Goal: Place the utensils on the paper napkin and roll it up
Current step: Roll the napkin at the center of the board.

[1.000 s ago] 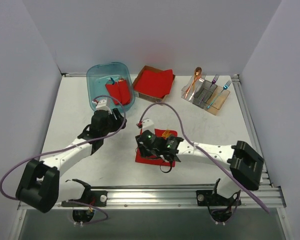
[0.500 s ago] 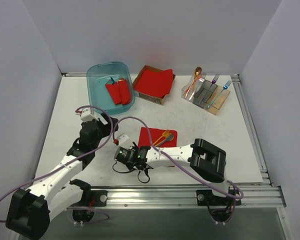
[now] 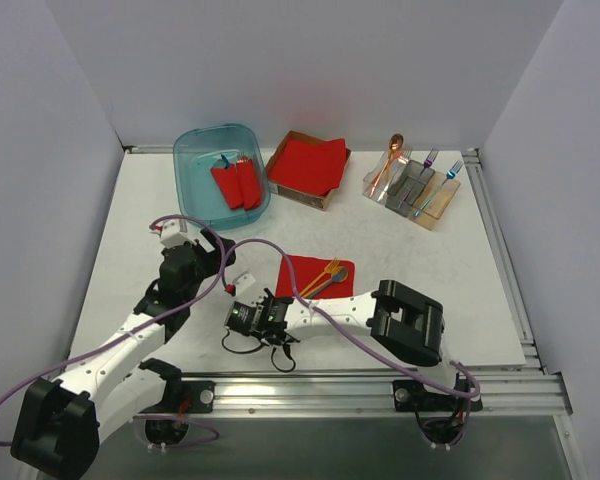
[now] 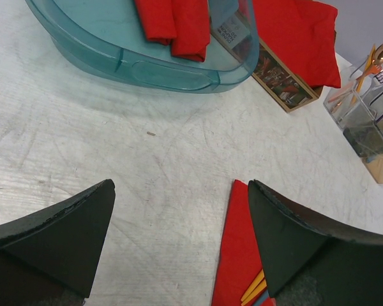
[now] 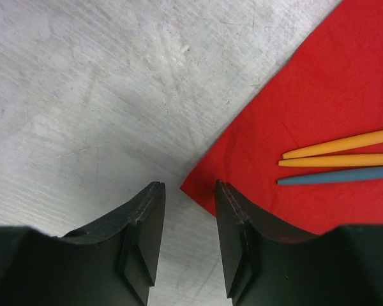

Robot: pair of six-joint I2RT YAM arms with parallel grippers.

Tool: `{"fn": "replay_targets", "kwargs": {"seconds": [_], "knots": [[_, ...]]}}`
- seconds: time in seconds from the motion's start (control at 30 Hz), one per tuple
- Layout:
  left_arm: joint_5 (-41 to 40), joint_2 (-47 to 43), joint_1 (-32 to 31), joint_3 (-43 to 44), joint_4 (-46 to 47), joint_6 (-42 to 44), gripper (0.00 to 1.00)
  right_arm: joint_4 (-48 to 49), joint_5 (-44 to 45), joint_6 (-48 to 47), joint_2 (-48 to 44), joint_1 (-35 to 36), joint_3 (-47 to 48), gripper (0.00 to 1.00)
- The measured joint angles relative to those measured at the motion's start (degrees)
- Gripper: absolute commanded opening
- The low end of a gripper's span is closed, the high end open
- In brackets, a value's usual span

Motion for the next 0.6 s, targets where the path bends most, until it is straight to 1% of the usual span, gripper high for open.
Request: {"fn": "replay_targets", "kwargs": {"seconds": [0.1,0.2,0.23,0.3,0.43,0.6], "knots": [[0.02,0.52,0.00,0.00,0.13,-0.02,0.94,-0.09,0.48,0.39,0.31,0.35,0.15,0.33],[0.04,1.16,0.00,0.00,0.13,-0.02,0.94,-0.70,1.11,0.74,0.66,0.70,0.57,0.27],[0.04,1.29,0.00,0.00,0.13,-0.02,0.94,-0.96,1.42,0.85,0.81,0.70,0.70,0.23],[0.07,1.42,0.00,0.00,0.13,-0.02,0.94,-1.27,2.08,1.05,1.14,0.70,0.90,0.21],[0.44,1.62,0.00,0.00,0.28,0.00,0.94,-1.57,3.02,1.44,1.38,0.70,1.07,0.12],[1.49,2.36,0.00,0.02,0.70,0.04,0.94,-1.79,3.89,1.60,1.38,0.61,1.07,0.06]]}}
